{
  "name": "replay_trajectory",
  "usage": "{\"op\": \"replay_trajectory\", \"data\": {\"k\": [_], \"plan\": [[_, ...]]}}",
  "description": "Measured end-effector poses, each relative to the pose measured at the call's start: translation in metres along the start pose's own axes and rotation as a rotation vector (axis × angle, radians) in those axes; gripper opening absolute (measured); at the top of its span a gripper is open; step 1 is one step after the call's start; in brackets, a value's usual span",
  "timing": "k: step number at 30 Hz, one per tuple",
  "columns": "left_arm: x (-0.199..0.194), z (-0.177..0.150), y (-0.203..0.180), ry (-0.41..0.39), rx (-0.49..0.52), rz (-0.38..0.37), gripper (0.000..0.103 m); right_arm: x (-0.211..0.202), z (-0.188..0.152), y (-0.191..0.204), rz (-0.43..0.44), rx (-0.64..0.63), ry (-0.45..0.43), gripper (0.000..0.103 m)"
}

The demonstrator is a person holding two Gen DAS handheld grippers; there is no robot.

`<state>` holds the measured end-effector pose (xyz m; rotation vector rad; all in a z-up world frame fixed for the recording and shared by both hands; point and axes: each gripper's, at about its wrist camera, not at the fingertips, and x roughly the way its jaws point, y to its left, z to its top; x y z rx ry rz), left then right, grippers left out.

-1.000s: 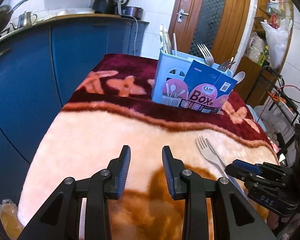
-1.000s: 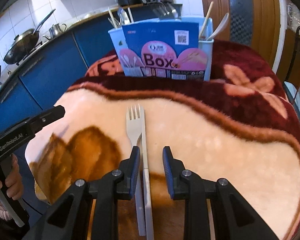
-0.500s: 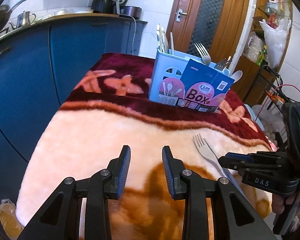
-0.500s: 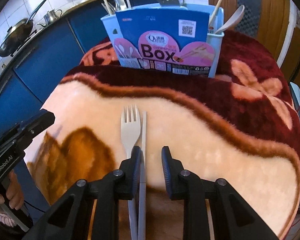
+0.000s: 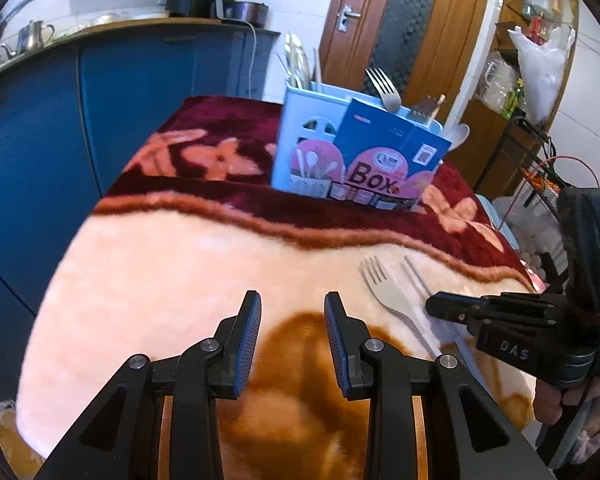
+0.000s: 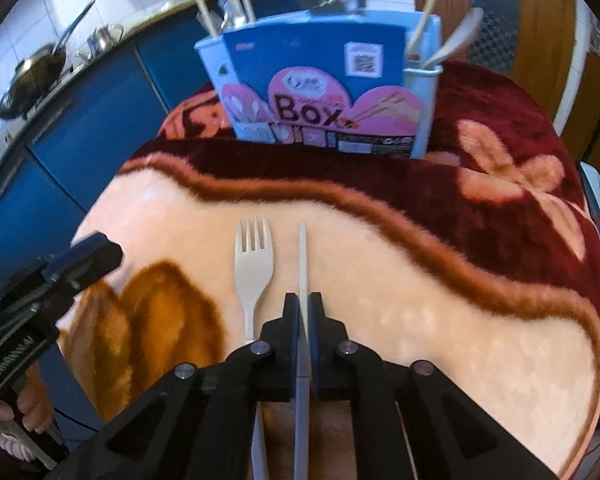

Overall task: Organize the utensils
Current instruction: 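Grasp the metal knife with the right tool while the left tool grasps the white plastic fork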

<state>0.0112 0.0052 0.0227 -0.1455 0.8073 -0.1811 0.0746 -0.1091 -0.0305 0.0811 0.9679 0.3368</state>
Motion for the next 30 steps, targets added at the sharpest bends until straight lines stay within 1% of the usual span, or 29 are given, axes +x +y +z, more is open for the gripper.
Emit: {"op": "replay_trajectory", "data": {"k": [5, 11, 15, 18, 22, 28, 30], "plan": [[0.008, 0.0, -0.016, 0.045, 0.012, -0.041, 0.033, -0.024, -0.008, -0.012, 0.014, 0.037, -0.076, 0.006], [0.019, -0.001, -0.04, 0.107, 0.038, -0.075, 0.033, -0.044, -0.017, -0.023, 0.032, 0.065, -0.153, 0.006], [0.028, 0.0, -0.057, 0.169, 0.049, -0.124, 0.033, -0.048, -0.022, -0.028, 0.047, 0.079, -0.178, 0.006], [0.036, 0.003, -0.068, 0.231, 0.045, -0.16, 0.033, -0.053, -0.026, -0.034, 0.053, 0.087, -0.202, 0.006], [0.046, 0.008, -0.076, 0.29, 0.043, -0.133, 0.033, -0.058, -0.029, -0.042, 0.065, 0.098, -0.225, 0.006], [0.06, 0.014, -0.084, 0.385, 0.02, -0.147, 0.033, -0.061, -0.032, -0.05, 0.084, 0.11, -0.245, 0.006], [0.064, 0.012, -0.086, 0.406, 0.023, -0.144, 0.033, -0.061, -0.033, -0.052, 0.09, 0.111, -0.25, 0.006]]}}
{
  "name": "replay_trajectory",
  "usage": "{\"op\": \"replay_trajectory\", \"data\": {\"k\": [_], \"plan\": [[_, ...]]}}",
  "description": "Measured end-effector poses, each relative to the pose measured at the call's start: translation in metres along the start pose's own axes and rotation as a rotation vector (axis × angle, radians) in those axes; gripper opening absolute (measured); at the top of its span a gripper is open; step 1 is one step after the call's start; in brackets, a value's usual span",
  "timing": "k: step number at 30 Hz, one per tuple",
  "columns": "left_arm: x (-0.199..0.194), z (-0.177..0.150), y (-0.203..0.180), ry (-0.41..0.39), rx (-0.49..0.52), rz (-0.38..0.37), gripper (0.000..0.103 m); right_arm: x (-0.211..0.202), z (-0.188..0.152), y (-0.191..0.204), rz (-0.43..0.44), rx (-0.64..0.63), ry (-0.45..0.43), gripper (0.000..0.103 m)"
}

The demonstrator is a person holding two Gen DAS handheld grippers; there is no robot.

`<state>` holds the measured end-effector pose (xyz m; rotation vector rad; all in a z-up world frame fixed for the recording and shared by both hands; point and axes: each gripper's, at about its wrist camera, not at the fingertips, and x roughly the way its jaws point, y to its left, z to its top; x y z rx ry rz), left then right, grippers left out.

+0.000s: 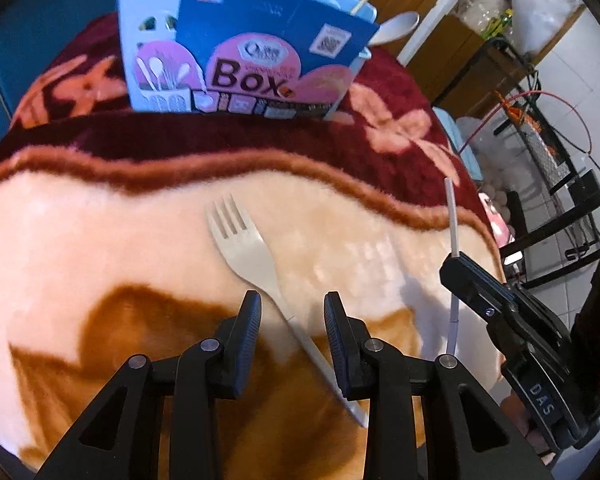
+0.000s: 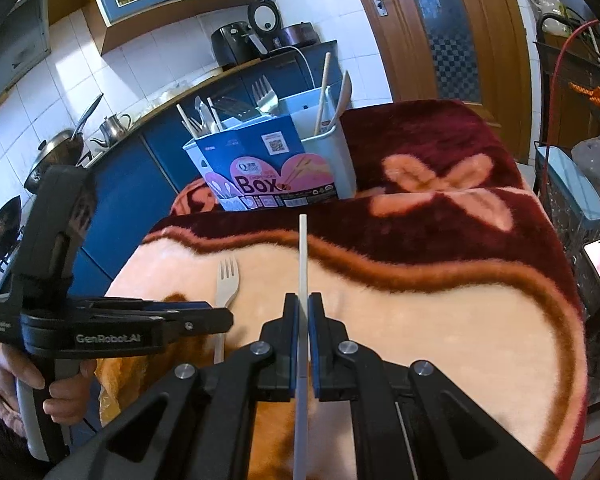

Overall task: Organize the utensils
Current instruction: 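Grasp the metal knife with the right tool while the left tool grasps the white plastic fork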

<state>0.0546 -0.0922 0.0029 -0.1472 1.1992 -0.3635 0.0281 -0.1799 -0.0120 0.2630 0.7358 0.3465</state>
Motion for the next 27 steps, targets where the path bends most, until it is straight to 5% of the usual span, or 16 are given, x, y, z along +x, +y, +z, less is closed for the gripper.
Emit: {"op": "replay_trajectory", "data": {"k": [5, 9, 16, 27], "plan": [[0.009, 0.003, -0.002, 0.008, -0.004, 0.007, 0.032, -0.004, -0.002, -0.002, 0.013, 0.002, -0.014, 0.006], [0.01, 0.008, 0.006, 0.004, -0.032, 0.007, 0.016, -0.006, -0.002, -0.003, 0.02, 0.005, -0.026, 0.006], [0.003, 0.005, 0.011, -0.053, -0.027, 0.005, 0.007, -0.008, -0.002, 0.002, 0.027, -0.001, -0.037, 0.006], [-0.024, -0.005, 0.021, -0.165, -0.002, 0.015, 0.006, -0.009, 0.004, 0.019, 0.033, -0.023, -0.061, 0.006]]}}
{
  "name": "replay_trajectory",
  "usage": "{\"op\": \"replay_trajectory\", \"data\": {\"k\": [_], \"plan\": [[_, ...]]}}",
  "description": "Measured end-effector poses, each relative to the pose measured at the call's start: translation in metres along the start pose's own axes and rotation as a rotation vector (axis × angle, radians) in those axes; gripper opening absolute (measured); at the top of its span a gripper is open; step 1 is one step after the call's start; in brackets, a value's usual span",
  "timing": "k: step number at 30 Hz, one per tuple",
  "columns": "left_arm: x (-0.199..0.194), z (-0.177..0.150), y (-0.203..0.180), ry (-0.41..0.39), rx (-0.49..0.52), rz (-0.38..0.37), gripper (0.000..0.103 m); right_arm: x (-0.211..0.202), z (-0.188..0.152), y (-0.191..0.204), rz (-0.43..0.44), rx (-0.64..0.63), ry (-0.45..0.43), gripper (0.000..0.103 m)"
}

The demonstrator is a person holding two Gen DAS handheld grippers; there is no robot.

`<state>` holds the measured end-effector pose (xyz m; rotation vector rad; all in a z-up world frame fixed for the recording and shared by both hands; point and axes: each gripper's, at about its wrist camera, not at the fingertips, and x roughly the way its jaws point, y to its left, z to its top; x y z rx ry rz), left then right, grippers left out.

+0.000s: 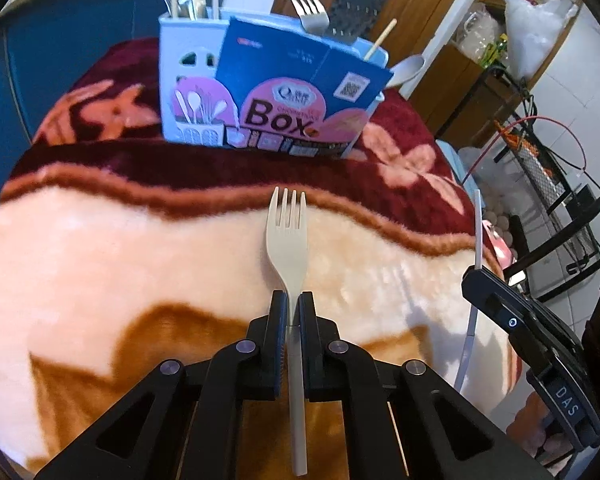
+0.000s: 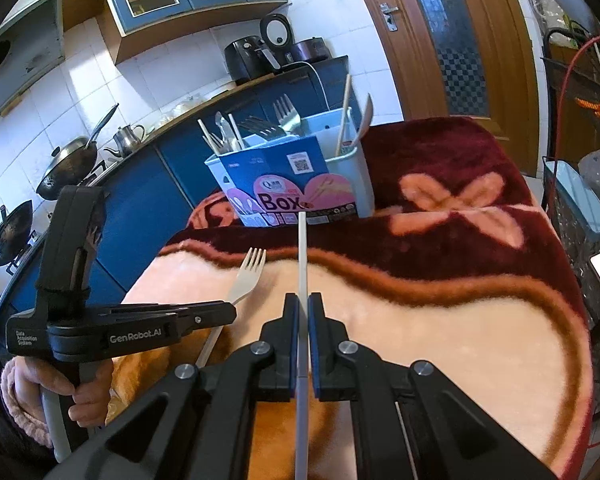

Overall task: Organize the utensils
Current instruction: 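Grasp the metal knife with the right tool while the left tool grasps the white plastic fork, then carry plastic fork and knife over the blue holder and release them inside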

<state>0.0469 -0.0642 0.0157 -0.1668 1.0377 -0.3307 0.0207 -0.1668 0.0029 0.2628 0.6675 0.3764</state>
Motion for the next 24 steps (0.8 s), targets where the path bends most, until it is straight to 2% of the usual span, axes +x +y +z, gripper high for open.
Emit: {"op": "replay_trajectory", "data": {"k": [18, 24], "plan": [[-0.046, 0.005, 0.012, -0.183, 0.032, 0.003, 0.006, -0.005, 0.017, 0.028, -0.01, -0.045, -0.096, 0.006], [-0.061, 0.015, 0.014, -0.261, 0.047, -0.024, 0.006, -0.008, 0.03, 0.033, -0.027, -0.053, -0.149, 0.006]]}}
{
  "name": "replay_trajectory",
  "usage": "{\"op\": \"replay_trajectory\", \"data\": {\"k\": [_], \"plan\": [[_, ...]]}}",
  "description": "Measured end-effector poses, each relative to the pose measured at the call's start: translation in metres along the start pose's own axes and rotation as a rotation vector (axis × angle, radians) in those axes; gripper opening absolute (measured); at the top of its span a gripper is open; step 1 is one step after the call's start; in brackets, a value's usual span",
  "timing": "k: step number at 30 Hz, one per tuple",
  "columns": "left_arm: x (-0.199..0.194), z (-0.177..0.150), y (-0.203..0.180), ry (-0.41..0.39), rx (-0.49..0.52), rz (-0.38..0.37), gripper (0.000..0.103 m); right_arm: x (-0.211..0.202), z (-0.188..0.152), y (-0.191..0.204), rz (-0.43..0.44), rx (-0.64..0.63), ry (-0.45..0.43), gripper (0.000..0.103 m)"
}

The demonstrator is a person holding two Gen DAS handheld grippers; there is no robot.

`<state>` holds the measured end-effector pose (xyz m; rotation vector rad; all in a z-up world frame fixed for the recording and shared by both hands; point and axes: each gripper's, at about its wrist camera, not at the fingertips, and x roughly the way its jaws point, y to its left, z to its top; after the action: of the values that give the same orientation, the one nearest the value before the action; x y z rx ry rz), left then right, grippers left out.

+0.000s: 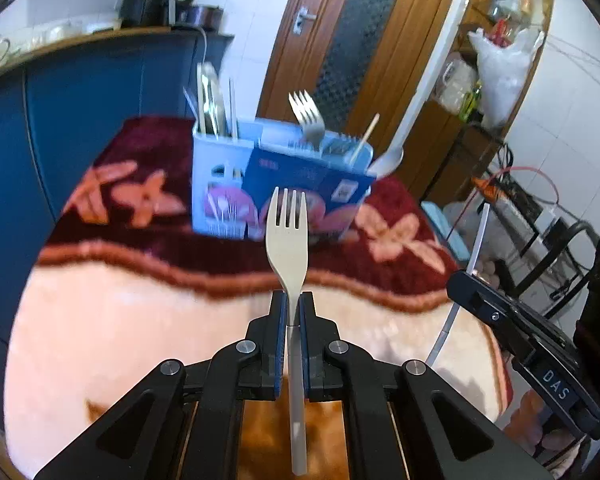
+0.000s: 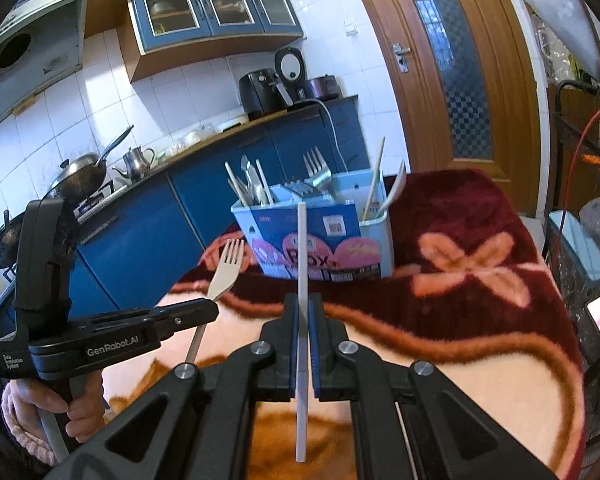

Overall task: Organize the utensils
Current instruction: 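Carry plastic fork and knife over the blue holder and release them inside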

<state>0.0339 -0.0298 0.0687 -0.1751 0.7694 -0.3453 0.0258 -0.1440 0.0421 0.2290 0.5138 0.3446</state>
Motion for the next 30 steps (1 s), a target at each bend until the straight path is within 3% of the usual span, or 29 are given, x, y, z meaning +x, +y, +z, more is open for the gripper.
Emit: {"op": "replay_trajectory", "data": {"k": [8, 18, 26, 30], "plan": [[-0.014, 0.038, 0.01, -0.14, 0.014, -0.011, 0.006, 0.0, 0.029, 0.003, -0.04, -0.02, -0.078, 0.006], [-0.021, 0.101, 0.02, -0.383, 0.021, 0.014, 0.006, 0.01, 0.073, 0.0, -0.101, -0.046, -0.186, 0.006], [0.005, 0.137, 0.029, -0.526, 0.014, 0.051, 0.006, 0.035, 0.103, -0.008, -0.154, -0.072, -0.229, 0.006], [0.025, 0.141, 0.032, -0.557, 0.016, 0.079, 0.006, 0.048, 0.114, -0.016, -0.158, -0.06, -0.239, 0.006]]}}
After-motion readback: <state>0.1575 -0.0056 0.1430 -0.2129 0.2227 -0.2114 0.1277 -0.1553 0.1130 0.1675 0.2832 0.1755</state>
